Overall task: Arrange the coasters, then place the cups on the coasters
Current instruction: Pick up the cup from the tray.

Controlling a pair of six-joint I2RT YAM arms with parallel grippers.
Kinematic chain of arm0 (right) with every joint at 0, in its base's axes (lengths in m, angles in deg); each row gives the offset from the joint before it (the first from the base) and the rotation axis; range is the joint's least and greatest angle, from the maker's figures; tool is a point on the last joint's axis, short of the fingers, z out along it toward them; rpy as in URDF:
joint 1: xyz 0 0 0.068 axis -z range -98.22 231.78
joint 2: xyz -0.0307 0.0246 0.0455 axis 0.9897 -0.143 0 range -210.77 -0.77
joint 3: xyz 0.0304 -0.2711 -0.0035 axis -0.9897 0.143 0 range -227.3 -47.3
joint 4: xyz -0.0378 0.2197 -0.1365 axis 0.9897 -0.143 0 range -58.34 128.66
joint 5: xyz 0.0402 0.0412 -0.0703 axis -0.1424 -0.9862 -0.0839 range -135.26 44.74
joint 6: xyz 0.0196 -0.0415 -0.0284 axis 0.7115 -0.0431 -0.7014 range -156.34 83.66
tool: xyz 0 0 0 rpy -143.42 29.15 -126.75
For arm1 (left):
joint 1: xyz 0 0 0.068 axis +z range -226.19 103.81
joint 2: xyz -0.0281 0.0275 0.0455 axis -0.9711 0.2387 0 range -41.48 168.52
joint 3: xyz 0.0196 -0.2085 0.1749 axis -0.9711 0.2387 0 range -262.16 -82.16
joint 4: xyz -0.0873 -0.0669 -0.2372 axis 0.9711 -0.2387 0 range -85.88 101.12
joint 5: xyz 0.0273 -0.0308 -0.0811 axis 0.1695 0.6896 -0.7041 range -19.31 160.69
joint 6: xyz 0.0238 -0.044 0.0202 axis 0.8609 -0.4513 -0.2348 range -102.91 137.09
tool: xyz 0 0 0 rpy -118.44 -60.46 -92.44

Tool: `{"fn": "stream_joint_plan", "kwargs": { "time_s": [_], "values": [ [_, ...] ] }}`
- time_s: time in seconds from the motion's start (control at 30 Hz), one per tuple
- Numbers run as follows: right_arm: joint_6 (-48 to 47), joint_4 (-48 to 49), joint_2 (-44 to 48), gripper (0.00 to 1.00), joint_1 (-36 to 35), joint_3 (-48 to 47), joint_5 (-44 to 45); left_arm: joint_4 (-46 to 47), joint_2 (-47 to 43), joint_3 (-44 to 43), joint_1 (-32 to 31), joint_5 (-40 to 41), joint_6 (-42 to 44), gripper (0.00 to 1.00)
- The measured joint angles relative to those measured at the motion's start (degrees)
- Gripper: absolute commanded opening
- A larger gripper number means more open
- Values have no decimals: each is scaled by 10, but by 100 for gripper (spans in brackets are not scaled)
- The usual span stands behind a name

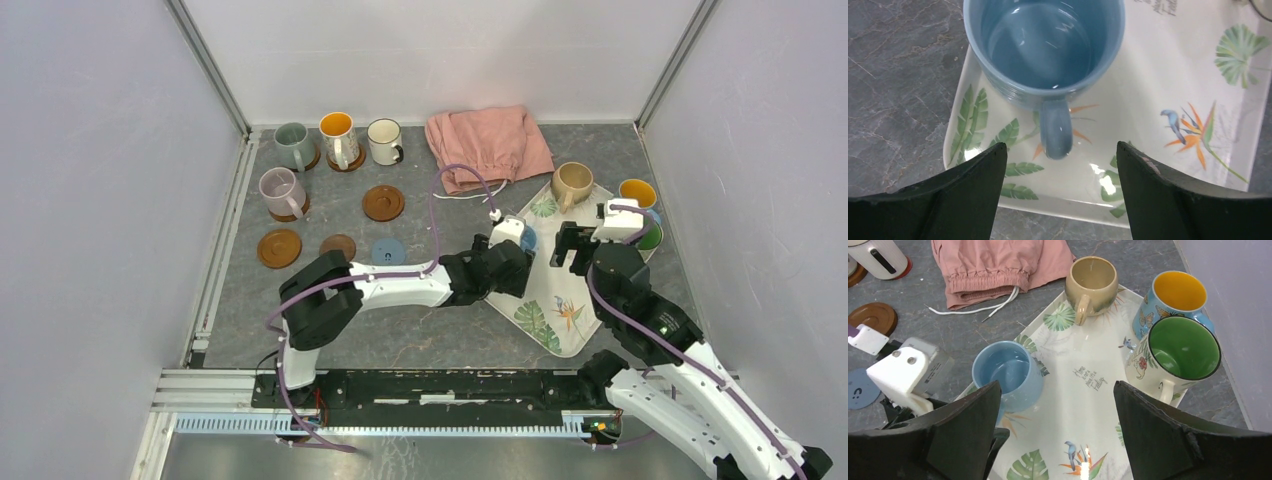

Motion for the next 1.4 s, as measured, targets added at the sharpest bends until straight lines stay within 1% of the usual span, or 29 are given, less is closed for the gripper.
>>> {"fn": "stream_joint_plan", "kwargs": {
  "time_s": [0.2, 0.37, 0.5, 0.63, 0.8, 0.83, 0.87, 1.0, 1.1, 1.4],
  "values": [
    [-16, 3, -8, 91, 0, 0, -2, -18, 46, -42, 0, 36, 9, 67],
    [-19, 9, -16, 92, 0, 0, -3, -21, 65, -53, 0, 52, 21, 52],
    [-19, 14, -21, 93, 0, 0, -4, -24, 84, -63, 0, 56, 29, 47],
    [-19, 17, -26, 93, 0, 0, -4, -25, 95, -64, 0, 56, 31, 38],
    [-19, 18, -33, 93, 0, 0, -4, -23, 96, -64, 0, 56, 40, 12],
    [-19, 19, -35, 93, 0, 0, -4, -21, 96, -64, 0, 56, 41, 6],
    [-19, 19, -35, 93, 0, 0, -4, -18, 96, -63, 0, 55, 44, 3],
    [-19, 26, -39, 92, 0, 0, -4, -5, 92, -54, 0, 54, 61, 2],
    [-19, 33, -40, 93, 0, 0, -4, 13, 80, -32, 0, 50, 71, 2],
    [-18, 45, -53, 92, 0, 0, -4, 46, -14, 78, -1, 35, 97, 2]
  ]
}}
